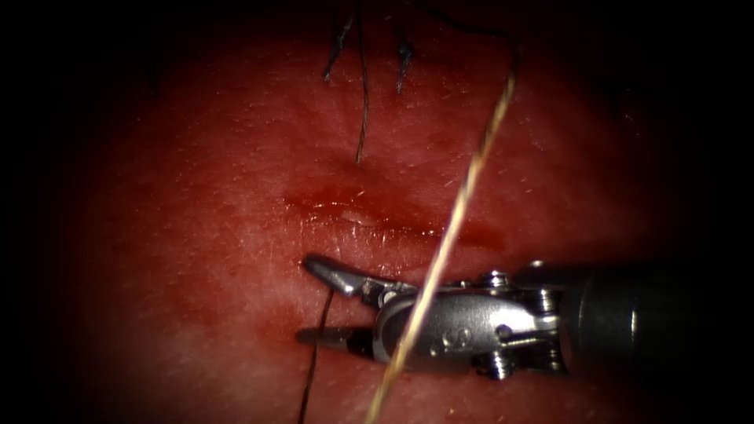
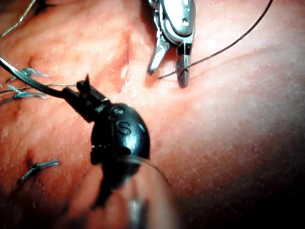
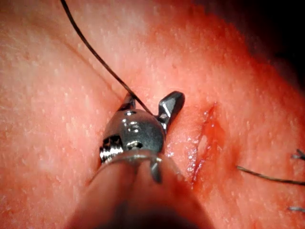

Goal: Wound Closure

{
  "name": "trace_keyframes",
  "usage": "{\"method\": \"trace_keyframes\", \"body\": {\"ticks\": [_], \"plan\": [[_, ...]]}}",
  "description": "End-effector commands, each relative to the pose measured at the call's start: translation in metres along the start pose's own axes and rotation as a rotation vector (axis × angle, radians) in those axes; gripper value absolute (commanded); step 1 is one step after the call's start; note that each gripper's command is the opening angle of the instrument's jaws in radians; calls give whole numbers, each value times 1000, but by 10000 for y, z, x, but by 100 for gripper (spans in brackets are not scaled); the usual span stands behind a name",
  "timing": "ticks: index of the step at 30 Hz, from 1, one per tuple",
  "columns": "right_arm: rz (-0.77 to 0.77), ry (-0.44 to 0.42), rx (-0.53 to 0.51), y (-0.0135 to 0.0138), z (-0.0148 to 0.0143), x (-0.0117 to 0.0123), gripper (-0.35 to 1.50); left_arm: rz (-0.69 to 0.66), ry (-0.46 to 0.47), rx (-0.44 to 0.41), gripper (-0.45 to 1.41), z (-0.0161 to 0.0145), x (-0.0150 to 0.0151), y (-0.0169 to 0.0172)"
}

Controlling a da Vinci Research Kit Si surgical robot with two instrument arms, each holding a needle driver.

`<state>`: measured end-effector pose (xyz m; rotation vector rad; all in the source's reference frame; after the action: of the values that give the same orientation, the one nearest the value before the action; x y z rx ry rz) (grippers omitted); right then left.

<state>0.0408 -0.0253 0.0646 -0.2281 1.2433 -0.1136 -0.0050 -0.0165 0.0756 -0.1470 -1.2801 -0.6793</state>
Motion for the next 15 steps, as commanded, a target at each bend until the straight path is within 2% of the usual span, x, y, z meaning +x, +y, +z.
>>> {"method": "trace_keyframes", "body": {"ticks": [1,2,3,7,10,11,15], "plan": [[-6,11,8,-9,1,0,41,-1,1,1,-42,3,6,-5],[-6,13,10,-9,-1,0,-28,-1,1,1,-42,3,6,-5],[-7,21,15,-10,-5,0,-35,-1,1,0,-42,3,6,-5],[-16,55,24,-23,-24,9,-35,-1,-1,3,-43,3,6,-5],[-7,103,33,-49,-53,35,-35,-1,-2,5,-43,4,6,-6],[16,133,39,-63,-70,54,-35,-1,-4,7,-43,5,5,-7],[31,184,54,-84,-96,95,-35,-1,-4,15,-43,8,4,-11]]}}
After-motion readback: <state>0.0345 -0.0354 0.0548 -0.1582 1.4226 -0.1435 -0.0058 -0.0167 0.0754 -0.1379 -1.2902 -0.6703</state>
